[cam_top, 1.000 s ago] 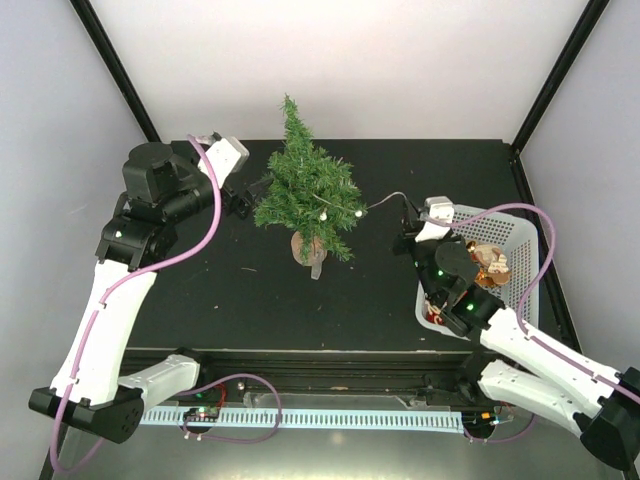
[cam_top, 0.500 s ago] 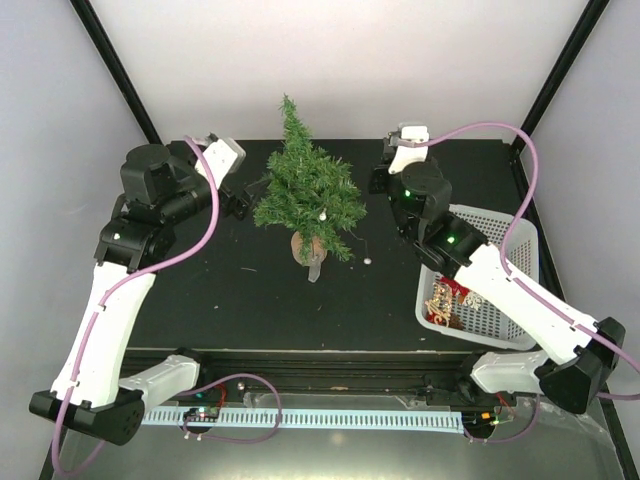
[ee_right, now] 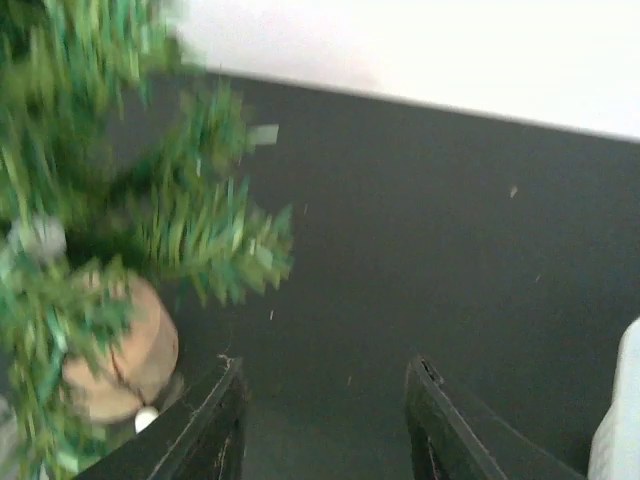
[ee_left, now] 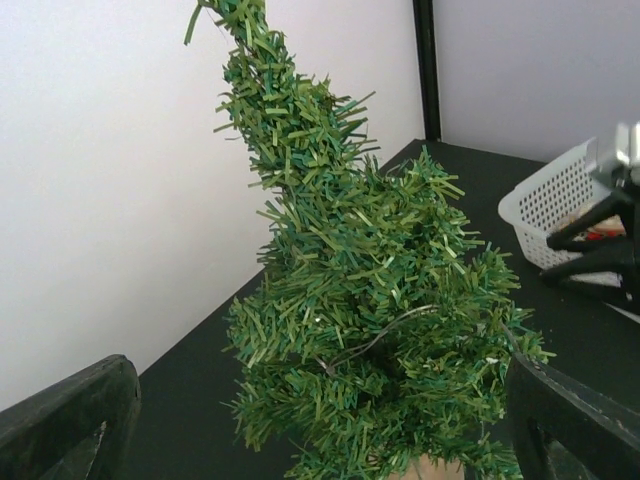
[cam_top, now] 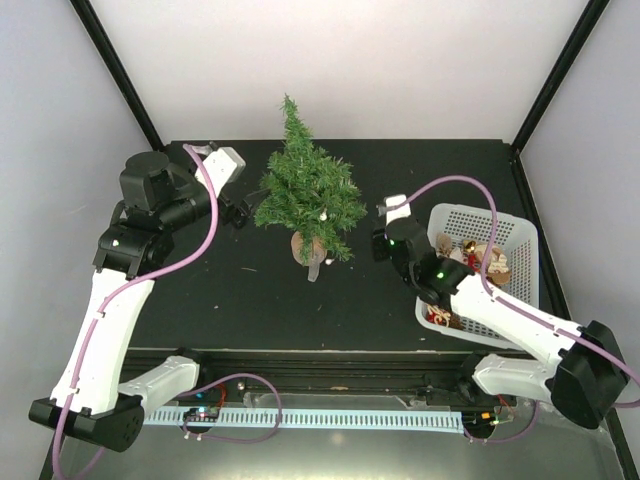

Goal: Decorate the small christmas tree

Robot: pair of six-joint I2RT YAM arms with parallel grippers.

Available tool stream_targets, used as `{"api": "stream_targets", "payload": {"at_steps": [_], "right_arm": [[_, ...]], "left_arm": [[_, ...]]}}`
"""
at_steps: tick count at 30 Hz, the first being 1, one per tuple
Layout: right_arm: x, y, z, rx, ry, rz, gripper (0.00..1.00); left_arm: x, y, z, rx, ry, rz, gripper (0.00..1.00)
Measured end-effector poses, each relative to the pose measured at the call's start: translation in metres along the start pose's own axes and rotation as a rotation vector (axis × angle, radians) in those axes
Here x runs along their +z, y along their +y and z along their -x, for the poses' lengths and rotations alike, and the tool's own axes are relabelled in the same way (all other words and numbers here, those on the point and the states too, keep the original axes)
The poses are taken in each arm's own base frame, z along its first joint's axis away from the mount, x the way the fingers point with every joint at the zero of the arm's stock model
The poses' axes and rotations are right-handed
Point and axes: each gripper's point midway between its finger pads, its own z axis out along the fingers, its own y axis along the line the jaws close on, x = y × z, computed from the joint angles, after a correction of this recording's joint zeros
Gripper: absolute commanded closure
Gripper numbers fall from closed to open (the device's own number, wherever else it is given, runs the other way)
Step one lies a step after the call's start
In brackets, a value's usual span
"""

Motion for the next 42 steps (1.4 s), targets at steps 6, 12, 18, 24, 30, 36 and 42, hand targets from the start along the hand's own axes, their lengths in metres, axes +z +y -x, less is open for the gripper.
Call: {"api": "stream_targets", "payload": {"at_steps": [6,12,18,24,30,36,42], "right_arm": [[0.008,0.017,-0.065,-0.012,0.127,0.126,0.51],[0.029,0.042,-0.096,-0.015,0.204,0.23,0.51],[0.051,0.05,-0.128,-0.014,0.286,0.268,0.52],[0.065,0.066,-0.149,0.002,0.324,0.332,0.52],[0.075,0.076,-0.157,0.032,0.329,0.366,0.54],[0.092,0.08,-0.16,0.055,0.337,0.34,0.83],[0.102,0.074,-0.153,0.082,0.301,0.29,0.96]], "left_arm": [[0.001,-0.004,-0.004,-0.004,0.003,-0.022,0.01],[0.001,-0.007,-0.005,0.001,0.004,-0.037,0.01],[0.001,-0.009,-0.007,0.01,0.008,-0.045,0.01],[0.003,-0.01,-0.011,0.007,0.016,-0.05,0.01],[0.003,-0.01,-0.012,0.006,0.019,-0.051,0.01],[0.003,-0.01,-0.012,0.005,0.02,-0.05,0.01],[0.004,-0.01,-0.012,0.005,0.02,-0.05,0.01]]}}
